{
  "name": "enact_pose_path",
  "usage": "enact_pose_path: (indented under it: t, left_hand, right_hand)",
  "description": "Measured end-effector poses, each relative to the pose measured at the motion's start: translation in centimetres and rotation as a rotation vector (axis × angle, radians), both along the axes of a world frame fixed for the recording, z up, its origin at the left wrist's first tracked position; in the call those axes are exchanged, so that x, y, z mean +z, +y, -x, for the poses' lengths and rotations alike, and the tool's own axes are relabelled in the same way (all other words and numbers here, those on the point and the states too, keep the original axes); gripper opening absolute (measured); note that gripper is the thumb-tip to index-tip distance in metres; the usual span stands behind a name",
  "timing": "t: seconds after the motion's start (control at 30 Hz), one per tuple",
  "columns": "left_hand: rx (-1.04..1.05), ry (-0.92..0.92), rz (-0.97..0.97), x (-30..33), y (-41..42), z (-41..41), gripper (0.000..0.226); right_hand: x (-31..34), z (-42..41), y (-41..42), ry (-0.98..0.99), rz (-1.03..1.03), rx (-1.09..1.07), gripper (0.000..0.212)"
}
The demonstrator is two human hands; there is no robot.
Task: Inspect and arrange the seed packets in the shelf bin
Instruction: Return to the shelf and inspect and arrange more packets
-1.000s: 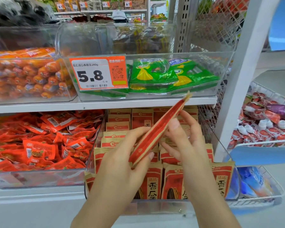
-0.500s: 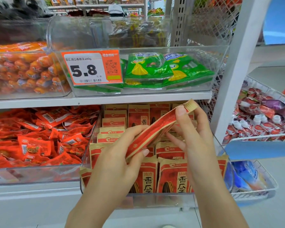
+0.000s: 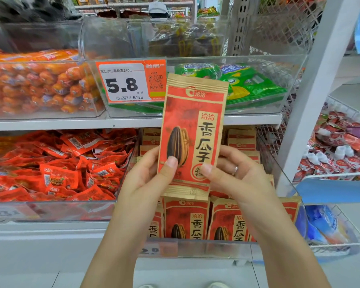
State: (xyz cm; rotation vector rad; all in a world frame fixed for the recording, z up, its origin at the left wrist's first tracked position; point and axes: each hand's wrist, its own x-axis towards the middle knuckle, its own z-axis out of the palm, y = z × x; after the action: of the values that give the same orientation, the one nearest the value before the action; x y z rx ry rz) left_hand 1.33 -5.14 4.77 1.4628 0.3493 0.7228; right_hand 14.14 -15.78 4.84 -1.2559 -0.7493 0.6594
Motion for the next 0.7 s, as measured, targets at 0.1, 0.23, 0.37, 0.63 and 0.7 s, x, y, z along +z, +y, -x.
enact_pose_path:
  t: [0.1, 0.23, 0.37, 0.63, 0.7]
  left_hand:
    - [0.074, -0.027, -0.039, 0.3, 0.2, -0.1, 0.032]
    - [0.153, -0.045, -0.185, 1.4, 0.9, -0.3, 0.029]
    - [0.163, -0.022, -0.316, 1.9, 2.1, -0.5, 0.022]
    - [0.256, 0.026, -0.403, 1.6, 3.9, -0.8, 0.027]
    - [0.286, 0.062, -0.427, 1.4, 4.4, -0.7, 0.024]
  right_hand:
    - [0.0, 0.2, 0.1, -0.041, -0.005, -0.027, 0.053]
    - [0.5, 0.6, -0.2, -0.154, -0.036, -0.100, 0.039]
    - [1.7, 0.5, -0.6, -0.369, 0.016, -0.155, 0.033]
    - [5.7, -1.7, 1.3, -0.592, 0.165, -0.100, 0.007]
    - [6.1, -2.1, 1.7, -0.692, 0.194, -0.131, 0.009]
